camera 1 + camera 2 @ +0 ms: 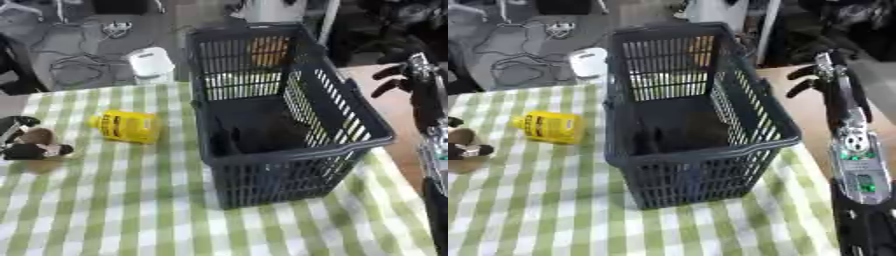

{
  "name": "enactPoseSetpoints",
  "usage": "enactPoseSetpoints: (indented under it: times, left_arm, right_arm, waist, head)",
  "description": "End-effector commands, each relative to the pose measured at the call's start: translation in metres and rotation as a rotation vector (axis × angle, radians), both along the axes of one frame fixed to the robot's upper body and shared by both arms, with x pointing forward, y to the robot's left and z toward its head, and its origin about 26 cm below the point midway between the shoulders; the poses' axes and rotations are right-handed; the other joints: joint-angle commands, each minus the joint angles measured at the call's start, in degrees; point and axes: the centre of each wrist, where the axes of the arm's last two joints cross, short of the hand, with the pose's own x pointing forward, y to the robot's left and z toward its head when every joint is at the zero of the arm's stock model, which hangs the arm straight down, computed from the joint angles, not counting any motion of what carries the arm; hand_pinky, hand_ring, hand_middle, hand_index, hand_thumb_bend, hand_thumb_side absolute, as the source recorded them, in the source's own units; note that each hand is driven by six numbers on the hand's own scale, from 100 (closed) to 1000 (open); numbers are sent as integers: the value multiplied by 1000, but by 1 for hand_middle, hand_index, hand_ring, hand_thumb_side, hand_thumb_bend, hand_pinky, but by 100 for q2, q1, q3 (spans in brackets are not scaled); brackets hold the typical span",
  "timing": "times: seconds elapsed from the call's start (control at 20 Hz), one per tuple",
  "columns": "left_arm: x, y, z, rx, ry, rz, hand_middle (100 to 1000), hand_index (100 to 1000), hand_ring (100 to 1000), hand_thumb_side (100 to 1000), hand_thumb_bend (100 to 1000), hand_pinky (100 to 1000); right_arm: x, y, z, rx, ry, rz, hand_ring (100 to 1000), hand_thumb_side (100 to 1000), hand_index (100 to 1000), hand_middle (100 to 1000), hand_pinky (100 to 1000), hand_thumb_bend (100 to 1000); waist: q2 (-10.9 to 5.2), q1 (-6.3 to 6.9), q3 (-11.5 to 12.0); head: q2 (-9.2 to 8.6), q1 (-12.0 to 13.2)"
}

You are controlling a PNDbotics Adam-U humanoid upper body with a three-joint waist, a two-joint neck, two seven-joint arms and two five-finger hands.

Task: Pick up objects on the table and place them in the box.

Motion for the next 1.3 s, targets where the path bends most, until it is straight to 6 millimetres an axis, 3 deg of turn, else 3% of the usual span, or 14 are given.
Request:
enactPoseSetpoints:
  times: [0.05, 0.2, 0.25, 0.3, 0.35, 0.5, 0.55, 0.6, 0.65, 0.8, 0.85, 1.1, 1.3]
  left_arm:
    - [1, 6, 14, 0, -15, 2, 805, 901, 755, 629, 933, 727]
    - [1, 5, 11, -2, 0, 0, 787, 891, 733, 597, 908, 709]
    - [1, 4, 10, -2, 5, 2, 761, 869, 695, 512, 844, 676]
    - [1, 4, 10, -1, 9, 4, 757, 867, 689, 503, 836, 671]
    - [2, 3, 9, -1, 13, 7, 707, 838, 620, 375, 744, 609]
    - [2, 2, 7, -7, 20, 19, 643, 797, 550, 233, 628, 520]
    - [2, 2, 7, -10, 21, 27, 603, 764, 504, 106, 527, 470]
    - [2, 2, 7, -13, 21, 33, 603, 764, 504, 106, 527, 470]
    - [2, 2, 7, -15, 22, 39, 530, 711, 454, 100, 394, 418]
    - [3, 2, 9, -21, 29, 46, 502, 691, 425, 100, 339, 392]
    - [3, 2, 10, -22, 34, 44, 478, 657, 401, 100, 249, 371]
    - [3, 8, 27, -25, 90, 0, 481, 654, 405, 100, 204, 373]
    - [5, 11, 71, 5, 122, -92, 493, 655, 411, 100, 199, 379]
  right_arm:
    - [1, -6, 14, -16, -40, -5, 581, 668, 735, 635, 427, 100]
    - [1, -6, 14, -16, -39, -6, 581, 670, 735, 634, 426, 100]
    - [1, -6, 14, -15, -38, -6, 581, 671, 735, 634, 426, 100]
    - [1, -7, 14, -15, -38, -6, 581, 671, 735, 634, 426, 100]
    - [1, -7, 14, -15, -38, -7, 581, 672, 735, 634, 426, 100]
    - [1, -7, 14, -15, -39, -6, 581, 672, 735, 634, 426, 100]
    - [1, -7, 14, -15, -39, -6, 581, 672, 735, 634, 426, 100]
    - [1, -7, 14, -15, -38, -6, 581, 672, 735, 634, 426, 100]
    - [1, -7, 14, -15, -38, -7, 581, 672, 734, 634, 426, 100]
    - [1, -7, 14, -15, -37, -7, 581, 672, 734, 634, 426, 100]
    - [1, -7, 13, -15, -36, -6, 581, 671, 734, 634, 426, 100]
    - [1, -7, 12, -16, -32, -8, 581, 671, 733, 634, 427, 100]
    - [-1, -7, 9, -17, -23, -13, 582, 671, 733, 635, 428, 100]
  waist:
    - [25, 86, -10]
    - [36, 86, -15]
    - [40, 87, -16]
    - [43, 88, -17]
    - [48, 89, -16]
    - [55, 87, -12]
    - [55, 86, -12]
    - [54, 85, -12]
    - [52, 85, -13]
    - [42, 87, -13]
    - [35, 87, -12]
    - [-24, 101, -3]
    - [-122, 135, 24]
  head:
    - [-80, -19]
    - [-81, -23]
    - [-82, -23]
    - [-83, -24]
    - [-79, -25]
    - [-77, -34]
    - [-77, -36]
    - [-77, -36]
    - [-76, -38]
    - [-75, -42]
    - [-75, -43]
    - [-62, -62]
    - [-33, -88]
